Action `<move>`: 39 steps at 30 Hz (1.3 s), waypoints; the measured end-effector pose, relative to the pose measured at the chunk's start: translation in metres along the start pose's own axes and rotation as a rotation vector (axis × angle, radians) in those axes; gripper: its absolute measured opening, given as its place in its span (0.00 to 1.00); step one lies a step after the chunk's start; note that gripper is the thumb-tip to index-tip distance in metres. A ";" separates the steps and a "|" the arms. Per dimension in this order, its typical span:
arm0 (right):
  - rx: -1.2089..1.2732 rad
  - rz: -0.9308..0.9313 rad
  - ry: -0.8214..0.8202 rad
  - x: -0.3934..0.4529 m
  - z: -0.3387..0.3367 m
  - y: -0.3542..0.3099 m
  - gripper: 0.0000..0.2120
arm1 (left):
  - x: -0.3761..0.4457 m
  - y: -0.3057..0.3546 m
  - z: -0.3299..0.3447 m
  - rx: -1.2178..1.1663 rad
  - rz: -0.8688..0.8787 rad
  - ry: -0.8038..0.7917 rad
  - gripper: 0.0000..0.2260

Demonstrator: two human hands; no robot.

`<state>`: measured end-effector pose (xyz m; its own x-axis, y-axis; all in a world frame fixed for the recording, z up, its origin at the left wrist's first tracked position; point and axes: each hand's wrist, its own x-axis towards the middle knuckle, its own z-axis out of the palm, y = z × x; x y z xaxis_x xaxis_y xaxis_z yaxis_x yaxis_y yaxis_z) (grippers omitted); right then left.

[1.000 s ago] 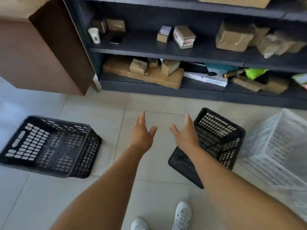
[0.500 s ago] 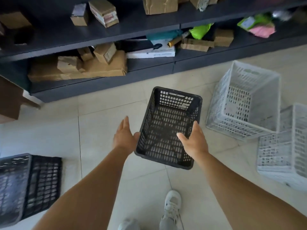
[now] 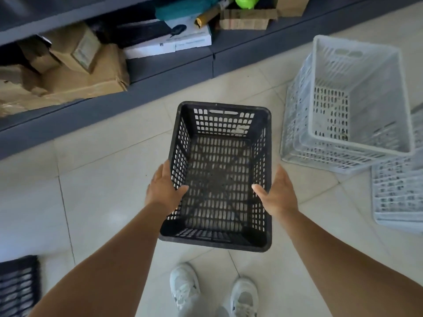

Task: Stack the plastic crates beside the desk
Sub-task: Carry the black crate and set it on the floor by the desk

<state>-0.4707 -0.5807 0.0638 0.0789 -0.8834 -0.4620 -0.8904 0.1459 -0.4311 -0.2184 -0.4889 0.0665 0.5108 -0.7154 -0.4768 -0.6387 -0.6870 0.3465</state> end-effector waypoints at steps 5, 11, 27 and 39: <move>0.019 0.010 0.033 0.038 0.040 0.016 0.42 | 0.053 -0.018 0.034 0.060 0.034 0.010 0.40; -0.008 0.075 0.031 0.066 0.073 0.017 0.47 | 0.088 -0.031 0.058 -0.004 0.001 -0.037 0.43; 0.034 0.151 0.192 0.063 0.096 0.004 0.47 | 0.083 -0.044 0.068 -0.269 -0.080 0.038 0.49; 0.108 0.030 0.193 0.016 0.036 -0.077 0.34 | 0.021 -0.051 -0.033 -0.388 -0.236 0.114 0.44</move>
<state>-0.3847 -0.5902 0.0621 -0.0437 -0.9452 -0.3235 -0.8371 0.2114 -0.5045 -0.1562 -0.4728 0.0657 0.6903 -0.5282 -0.4945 -0.2457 -0.8140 0.5263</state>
